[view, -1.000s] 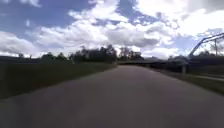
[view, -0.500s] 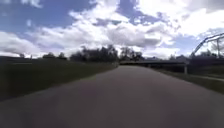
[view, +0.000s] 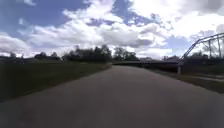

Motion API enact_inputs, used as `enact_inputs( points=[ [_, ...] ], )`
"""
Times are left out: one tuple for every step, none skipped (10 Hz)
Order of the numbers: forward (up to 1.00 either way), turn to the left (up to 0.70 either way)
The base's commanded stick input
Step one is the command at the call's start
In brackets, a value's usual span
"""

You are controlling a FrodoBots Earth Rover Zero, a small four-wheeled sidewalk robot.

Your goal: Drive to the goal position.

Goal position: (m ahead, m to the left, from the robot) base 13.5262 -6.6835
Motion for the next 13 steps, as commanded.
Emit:
enact_inputs(
  points=[
    [1.00, 0.00],
    [1.00, 0.00],
    [1.00, 0.00],
    [1.00, -0.01],
    [1.00, -0.02],
    [1.00, -0.03],
    [1.00, -0.40],
    [1.00, -0.40],
    [1.00, -0.23],
    [1.00, -0.02],
    [1.00, 0.00],
    [1.00, 0.00],
    [1.00, 0.00]
  ],
)
